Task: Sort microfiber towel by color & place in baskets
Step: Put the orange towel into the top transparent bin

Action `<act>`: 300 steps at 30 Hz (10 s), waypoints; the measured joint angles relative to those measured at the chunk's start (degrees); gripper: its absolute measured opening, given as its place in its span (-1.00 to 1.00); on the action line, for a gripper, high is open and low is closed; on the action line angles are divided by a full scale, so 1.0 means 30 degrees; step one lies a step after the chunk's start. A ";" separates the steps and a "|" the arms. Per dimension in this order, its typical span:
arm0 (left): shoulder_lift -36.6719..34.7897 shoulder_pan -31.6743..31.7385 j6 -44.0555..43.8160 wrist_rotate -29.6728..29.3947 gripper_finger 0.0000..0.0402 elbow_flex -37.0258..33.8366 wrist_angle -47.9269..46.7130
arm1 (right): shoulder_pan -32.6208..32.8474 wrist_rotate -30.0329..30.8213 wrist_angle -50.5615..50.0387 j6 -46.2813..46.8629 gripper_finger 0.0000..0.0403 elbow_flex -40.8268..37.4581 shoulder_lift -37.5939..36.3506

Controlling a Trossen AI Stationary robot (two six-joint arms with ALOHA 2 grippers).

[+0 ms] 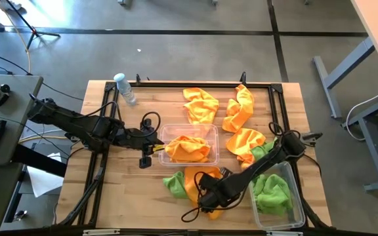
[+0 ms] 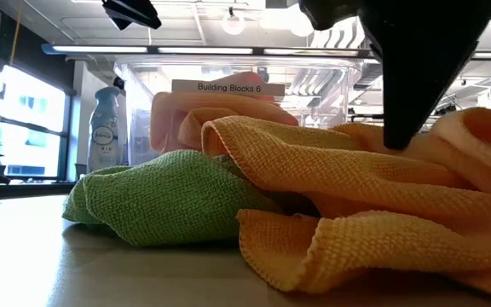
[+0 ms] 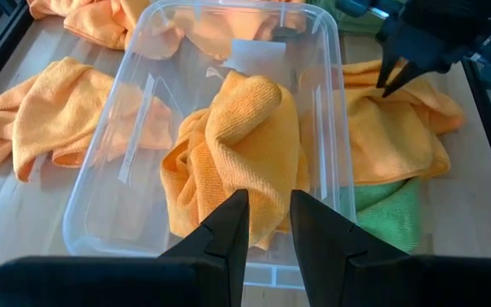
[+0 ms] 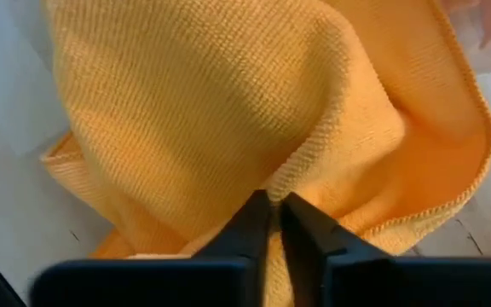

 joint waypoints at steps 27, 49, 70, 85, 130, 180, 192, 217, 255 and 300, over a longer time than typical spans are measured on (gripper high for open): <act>-0.1365 -0.0007 -0.1088 -0.0459 -0.63 -0.1622 -0.0235 | 0.3240 1.4694 -0.1785 0.0323 -1.00 0.0685 -0.9316; -0.8351 -0.0051 -0.3560 -0.1027 -0.63 -0.5544 0.0228 | -0.4928 0.8330 1.2286 -1.7084 -1.00 0.0678 -1.0275; -0.8320 -0.0036 -0.3538 -0.1210 -0.63 -0.5544 0.0194 | -0.6208 0.5699 0.6468 -1.1218 -1.00 0.0634 -0.7191; -0.8320 -0.0036 -0.3567 -0.1521 -0.63 -0.5544 0.0203 | -0.8724 0.0271 0.5722 -0.4324 -1.00 0.0634 -0.4473; -0.8320 -0.0044 -0.3699 -0.2062 -0.63 -0.5544 0.0175 | -0.9405 -0.2888 0.3757 -0.1918 -0.28 0.0656 -0.2976; -0.8240 -0.0036 -0.4019 -0.2055 -0.63 -0.5544 0.0301 | -0.6746 0.1029 -0.6128 -0.7431 -1.00 0.0634 -0.8481; -0.3620 -0.0503 -0.4988 -0.3649 -0.63 -0.2913 0.1653 | -0.6418 0.2800 -0.4741 -0.8259 -1.00 -0.4345 -1.3853; 0.7283 -0.0401 -0.5702 -0.5227 -0.63 0.6734 0.1477 | -0.6425 0.1369 0.6378 -0.8075 -1.00 -2.0044 -2.9477; 1.1941 1.7017 1.3931 0.8633 -0.68 1.0537 -0.2631 | -0.6440 1.0063 1.1498 -0.1923 -1.00 -2.2797 -2.9281; 2.0458 1.4844 0.7636 0.5860 -0.36 1.3551 -0.1348 | -0.6433 1.0925 1.1018 -0.1060 -1.00 -2.2797 -2.9294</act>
